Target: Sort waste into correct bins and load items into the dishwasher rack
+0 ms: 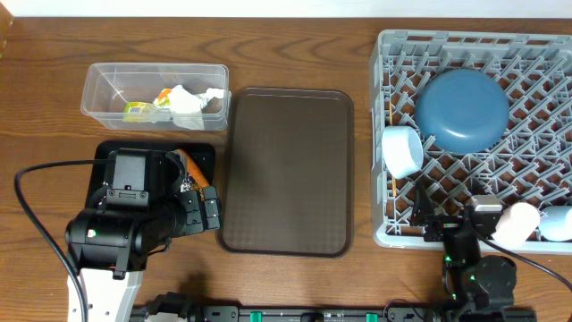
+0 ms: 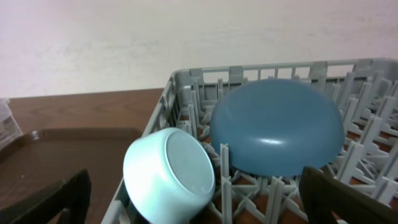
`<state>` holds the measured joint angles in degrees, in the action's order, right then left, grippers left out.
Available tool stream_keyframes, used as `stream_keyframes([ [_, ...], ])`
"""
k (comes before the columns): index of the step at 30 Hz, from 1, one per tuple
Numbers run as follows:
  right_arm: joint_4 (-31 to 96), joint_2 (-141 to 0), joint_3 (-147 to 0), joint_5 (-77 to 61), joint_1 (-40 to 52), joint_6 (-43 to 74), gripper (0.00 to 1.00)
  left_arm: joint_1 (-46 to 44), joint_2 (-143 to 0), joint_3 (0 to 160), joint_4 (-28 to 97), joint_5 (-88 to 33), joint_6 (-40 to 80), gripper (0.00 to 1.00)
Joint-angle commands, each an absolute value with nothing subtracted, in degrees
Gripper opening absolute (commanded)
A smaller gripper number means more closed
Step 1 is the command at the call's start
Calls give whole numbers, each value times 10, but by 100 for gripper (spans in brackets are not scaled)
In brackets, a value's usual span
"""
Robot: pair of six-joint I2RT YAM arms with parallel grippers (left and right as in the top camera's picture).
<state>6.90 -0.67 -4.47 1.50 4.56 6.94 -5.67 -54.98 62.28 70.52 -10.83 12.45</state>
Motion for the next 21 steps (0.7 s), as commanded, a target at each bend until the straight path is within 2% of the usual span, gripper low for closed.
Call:
stream_keyframes([
  [1,33,-3,-10,12,29,63,99,-56,-550,626,707,-114,130,98],
  [21,41,-3,-3,12,29,63,99,-56,-550,626,707,-114,130,98],
])
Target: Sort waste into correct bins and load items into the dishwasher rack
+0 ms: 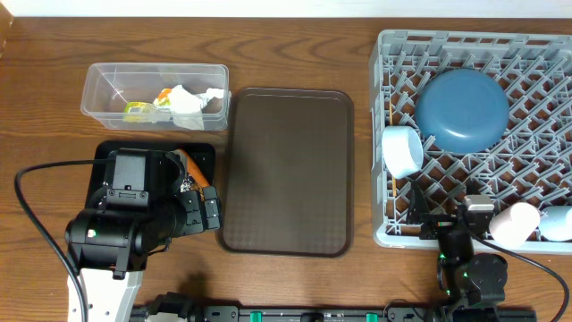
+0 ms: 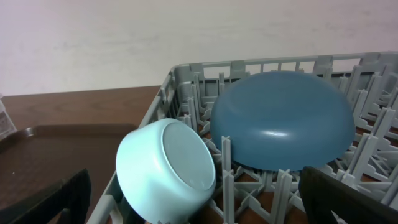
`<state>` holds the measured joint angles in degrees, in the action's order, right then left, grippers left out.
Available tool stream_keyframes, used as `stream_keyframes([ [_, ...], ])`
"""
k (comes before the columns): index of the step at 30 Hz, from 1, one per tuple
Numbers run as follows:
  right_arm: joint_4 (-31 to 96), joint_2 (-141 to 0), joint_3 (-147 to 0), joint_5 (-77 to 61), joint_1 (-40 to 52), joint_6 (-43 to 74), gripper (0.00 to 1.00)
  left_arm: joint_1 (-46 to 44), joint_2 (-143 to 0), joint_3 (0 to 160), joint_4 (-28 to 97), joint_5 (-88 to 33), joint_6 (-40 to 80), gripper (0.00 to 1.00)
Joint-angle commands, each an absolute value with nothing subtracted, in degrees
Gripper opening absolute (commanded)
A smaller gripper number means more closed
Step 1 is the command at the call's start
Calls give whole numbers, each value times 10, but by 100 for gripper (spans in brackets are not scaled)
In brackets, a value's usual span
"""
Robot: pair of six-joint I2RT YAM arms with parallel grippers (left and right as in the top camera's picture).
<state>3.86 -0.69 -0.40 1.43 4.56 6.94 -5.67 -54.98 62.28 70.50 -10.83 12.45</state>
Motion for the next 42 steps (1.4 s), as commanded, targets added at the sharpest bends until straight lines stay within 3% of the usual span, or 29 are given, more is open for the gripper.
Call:
stream_keyframes([
  [1,41,-3,-3,12,29,63,99,-56,-550,626,707,-114,130,98],
  [13,41,-3,-3,12,29,63,99,-56,-542,625,707,-114,130,98],
  [21,41,-3,-3,12,29,63,99,-56,-430,586,686,-59,121,98],
  [31,41,-3,-3,12,29,63,99,-56,-201,377,337,-83,-5,98],
  [42,41,-3,-3,12,29,63,99,-80,-18,138,119,-84,-32,98],
])
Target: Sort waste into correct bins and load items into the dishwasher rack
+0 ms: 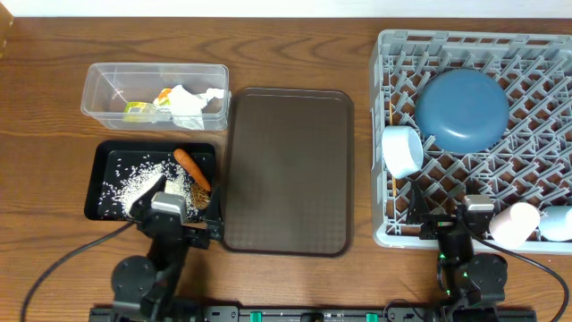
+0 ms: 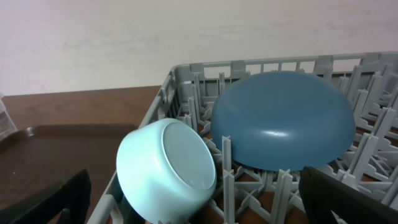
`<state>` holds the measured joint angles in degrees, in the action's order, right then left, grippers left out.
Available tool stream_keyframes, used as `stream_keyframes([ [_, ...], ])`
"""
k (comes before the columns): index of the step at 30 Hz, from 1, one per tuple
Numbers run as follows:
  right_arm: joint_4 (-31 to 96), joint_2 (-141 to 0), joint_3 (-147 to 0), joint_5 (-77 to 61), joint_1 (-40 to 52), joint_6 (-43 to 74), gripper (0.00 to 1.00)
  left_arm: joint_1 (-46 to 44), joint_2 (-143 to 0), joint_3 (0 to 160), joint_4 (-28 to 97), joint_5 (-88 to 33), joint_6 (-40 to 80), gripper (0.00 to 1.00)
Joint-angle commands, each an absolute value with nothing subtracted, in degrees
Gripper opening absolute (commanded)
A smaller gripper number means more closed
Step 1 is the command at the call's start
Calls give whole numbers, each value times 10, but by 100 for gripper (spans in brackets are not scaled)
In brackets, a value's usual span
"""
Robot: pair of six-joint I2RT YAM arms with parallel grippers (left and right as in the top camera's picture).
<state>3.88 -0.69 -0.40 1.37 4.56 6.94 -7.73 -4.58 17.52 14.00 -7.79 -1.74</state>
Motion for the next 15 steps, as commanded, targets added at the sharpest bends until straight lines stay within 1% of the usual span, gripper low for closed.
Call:
stream_keyframes([
  [1,41,-3,-3,12,29,63,99,-80,-6,121,105,-83,-32,98],
  [10,41,-3,-3,12,29,63,99,-79,-1,1,-16,-79,-32,98],
  [15,41,-3,-3,12,29,63,99,-79,-1,2,2,-74,-32,98],
])
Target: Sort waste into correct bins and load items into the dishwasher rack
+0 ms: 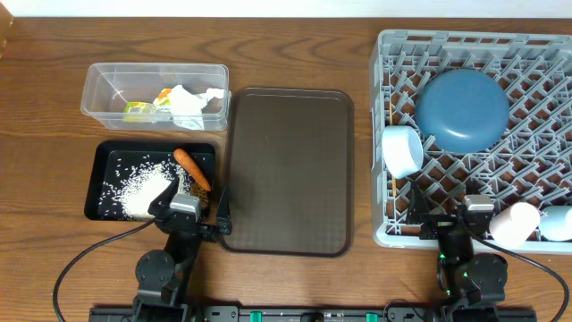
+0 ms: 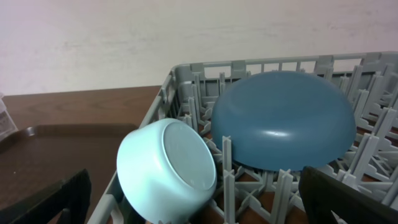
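Note:
The grey dishwasher rack (image 1: 536, 67) at the right holds an upturned blue bowl (image 1: 460, 109) (image 2: 283, 121), a pale blue cup (image 1: 402, 150) (image 2: 166, 169) on its side and two white cups (image 1: 515, 224) at its front edge. A clear bin (image 1: 98, 85) holds wrappers and paper. A black bin (image 1: 100, 183) holds rice and an orange piece (image 1: 192, 168). My left gripper (image 1: 189, 208) sits low at the black bin's front, fingers spread, holding nothing. My right gripper (image 2: 199, 205) is open at the rack's front (image 1: 469, 219), with nothing between its fingers.
A bare brown tray (image 1: 286, 170) lies between the bins and the rack. A thin wooden stick (image 1: 393, 188) stands in the rack's left column. Both arm bases sit at the table's front edge, with cables trailing from them.
My left arm has shifted a little to the right at the black bin's front, and one dark finger now shows at the tray's left edge. The right gripper has not moved.
At first my left arm loomed over the black bin, hiding most of it, and the right gripper looked into the rack. Then the right gripper sat slightly closer to the cup. Later the left arm was down at the front edge, the rice and orange piece uncovered.

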`<state>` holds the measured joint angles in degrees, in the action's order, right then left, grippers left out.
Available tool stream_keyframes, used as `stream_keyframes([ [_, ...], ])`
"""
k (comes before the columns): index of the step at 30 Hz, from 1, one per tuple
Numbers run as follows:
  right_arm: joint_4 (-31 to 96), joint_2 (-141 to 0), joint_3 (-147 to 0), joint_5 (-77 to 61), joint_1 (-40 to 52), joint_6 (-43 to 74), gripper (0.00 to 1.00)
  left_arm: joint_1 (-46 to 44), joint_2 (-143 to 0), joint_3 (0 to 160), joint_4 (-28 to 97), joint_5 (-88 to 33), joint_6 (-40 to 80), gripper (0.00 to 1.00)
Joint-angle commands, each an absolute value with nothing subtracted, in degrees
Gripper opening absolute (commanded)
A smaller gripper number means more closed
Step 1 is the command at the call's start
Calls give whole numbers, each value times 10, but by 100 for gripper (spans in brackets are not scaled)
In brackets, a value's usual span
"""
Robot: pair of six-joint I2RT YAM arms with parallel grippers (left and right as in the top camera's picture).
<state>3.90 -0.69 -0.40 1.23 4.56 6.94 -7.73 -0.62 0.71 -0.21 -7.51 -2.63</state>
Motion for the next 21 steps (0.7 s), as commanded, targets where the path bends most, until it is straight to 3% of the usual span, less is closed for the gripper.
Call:
stream_keyframes([
  [1,41,-3,-3,12,29,63,99,-79,-1,2,2,-75,-32,98],
  [21,41,-3,-3,12,29,63,99,-79,-3,2,34,-75,-32,98],
])
